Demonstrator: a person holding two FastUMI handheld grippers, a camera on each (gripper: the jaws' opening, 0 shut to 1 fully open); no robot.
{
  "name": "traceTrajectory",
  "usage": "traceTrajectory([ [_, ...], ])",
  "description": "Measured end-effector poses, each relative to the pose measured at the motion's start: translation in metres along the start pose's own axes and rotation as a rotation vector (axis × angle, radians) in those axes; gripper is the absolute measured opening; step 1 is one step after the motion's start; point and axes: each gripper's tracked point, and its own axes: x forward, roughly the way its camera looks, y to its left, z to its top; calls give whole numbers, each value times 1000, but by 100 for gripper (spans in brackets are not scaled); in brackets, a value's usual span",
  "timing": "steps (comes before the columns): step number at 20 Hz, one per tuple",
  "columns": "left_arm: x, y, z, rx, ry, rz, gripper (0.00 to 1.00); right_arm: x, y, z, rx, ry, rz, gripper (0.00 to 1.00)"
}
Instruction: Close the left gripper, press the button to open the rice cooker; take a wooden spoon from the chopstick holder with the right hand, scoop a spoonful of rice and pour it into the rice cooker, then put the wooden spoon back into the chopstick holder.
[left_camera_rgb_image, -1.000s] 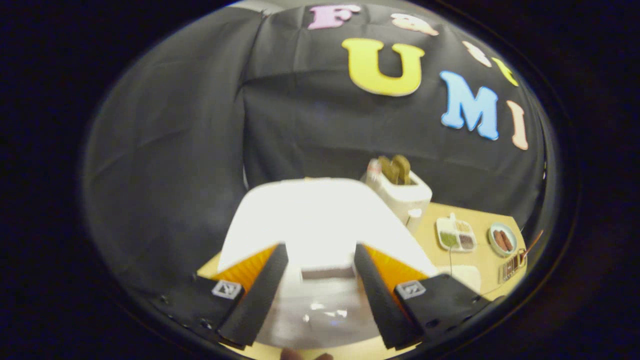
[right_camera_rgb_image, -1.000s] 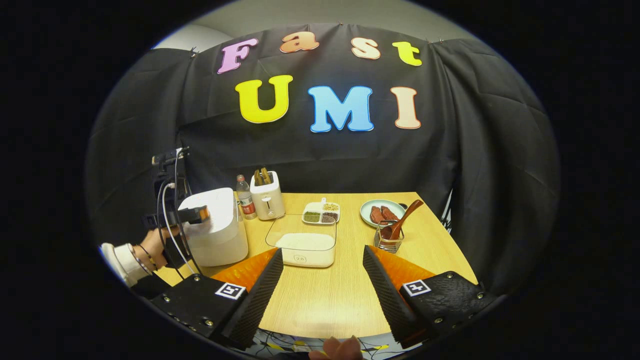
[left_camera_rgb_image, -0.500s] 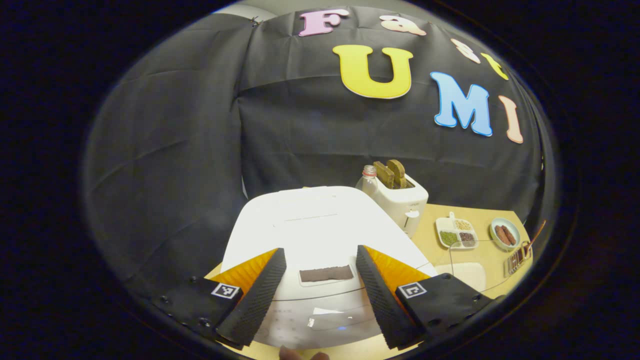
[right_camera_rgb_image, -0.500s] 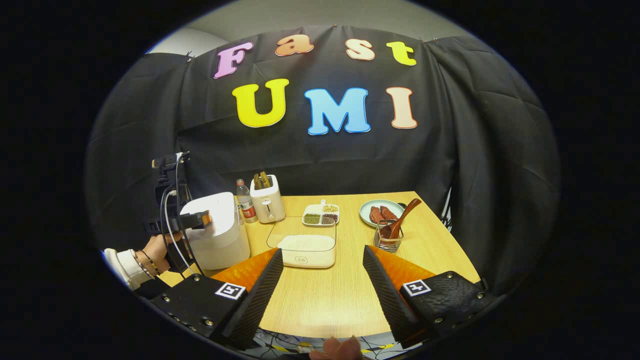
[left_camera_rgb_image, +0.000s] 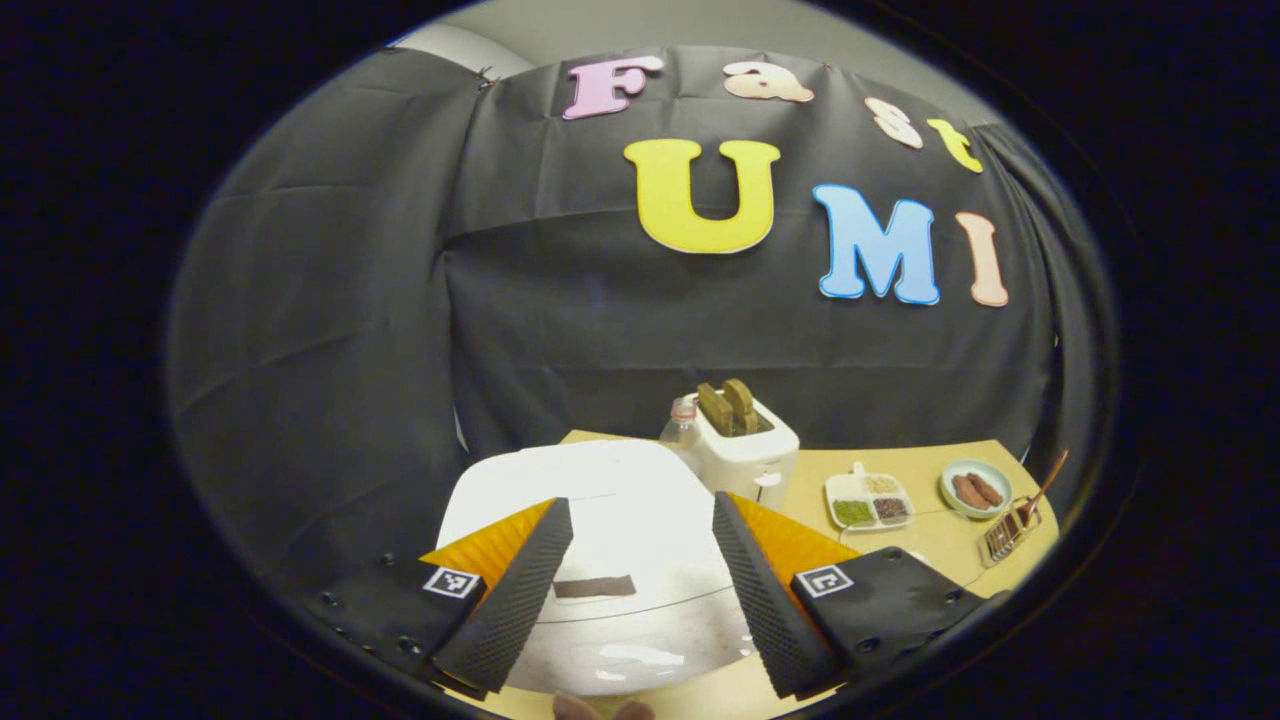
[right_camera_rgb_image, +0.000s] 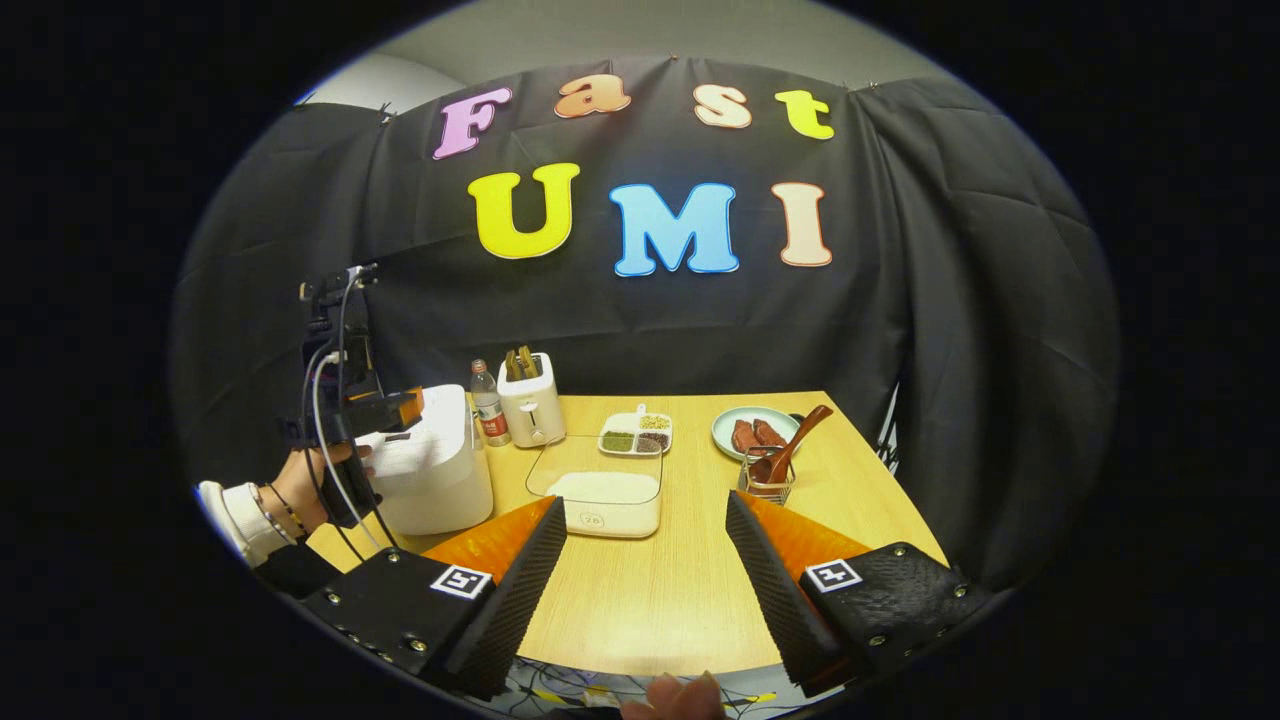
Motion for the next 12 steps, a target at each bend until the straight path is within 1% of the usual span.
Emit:
traceTrajectory([
  [3,-20,-21,30,-22,-46,-29,100,5,-23,17,6,-47,-4,98],
  [4,-33,-21,41,-23,-59,-34,100,6,-33,24,6,-63,-2,98],
  [5,-47,-28,53,-23,-72,-38,98,7,-43,30,3,-79,1,98],
  [7,-83,-54,76,-34,-104,-61,94,9,-65,46,1,-117,11,98],
  [10,-145,-95,106,-40,-153,-93,94,7,-101,70,-10,-159,26,98],
  [12,-190,-124,122,-37,-183,-124,94,1,-126,96,-3,-210,33,98],
])
